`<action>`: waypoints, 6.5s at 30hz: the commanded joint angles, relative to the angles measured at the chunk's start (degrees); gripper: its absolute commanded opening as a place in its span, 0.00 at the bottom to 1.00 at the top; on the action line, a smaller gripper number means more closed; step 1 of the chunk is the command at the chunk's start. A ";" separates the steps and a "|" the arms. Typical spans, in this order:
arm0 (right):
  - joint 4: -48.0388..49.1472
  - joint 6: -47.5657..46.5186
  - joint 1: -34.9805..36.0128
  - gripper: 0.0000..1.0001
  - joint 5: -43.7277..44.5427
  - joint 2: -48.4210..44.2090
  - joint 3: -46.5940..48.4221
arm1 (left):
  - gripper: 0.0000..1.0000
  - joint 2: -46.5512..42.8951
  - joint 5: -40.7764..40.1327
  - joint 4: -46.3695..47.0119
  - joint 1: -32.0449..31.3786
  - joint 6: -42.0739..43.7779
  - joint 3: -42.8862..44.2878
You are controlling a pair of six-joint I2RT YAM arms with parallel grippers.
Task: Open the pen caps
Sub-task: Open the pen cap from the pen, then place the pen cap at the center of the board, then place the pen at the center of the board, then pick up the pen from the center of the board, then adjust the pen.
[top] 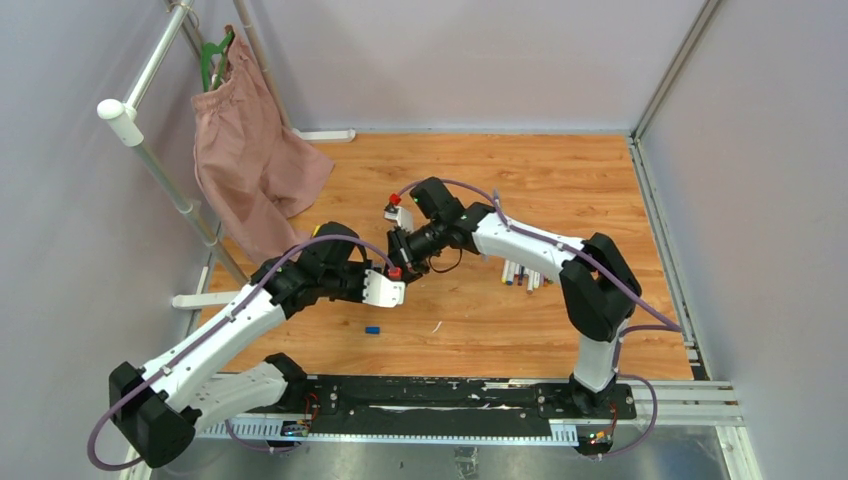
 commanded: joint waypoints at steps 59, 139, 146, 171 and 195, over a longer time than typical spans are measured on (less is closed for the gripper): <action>-6.62 -16.98 -25.94 0.31 70.16 -19.22 -22.20 | 1.00 7.05 -6.92 -1.07 3.29 -29.60 19.66; 28.36 2.16 10.75 0.00 77.20 -36.92 -18.71 | 0.38 10.14 36.80 20.38 10.54 -62.69 11.86; 26.23 1.15 11.77 0.03 76.76 -36.70 -18.71 | 0.00 11.01 34.73 16.60 10.54 -58.00 14.15; -1.83 -0.41 -7.52 0.54 0.28 -13.89 -7.42 | 0.00 2.42 -2.20 -1.92 -5.35 -3.81 3.98; 1.91 -1.97 -0.57 0.00 -7.80 -2.96 -7.17 | 0.00 2.05 -2.52 -3.69 -6.60 -3.00 3.35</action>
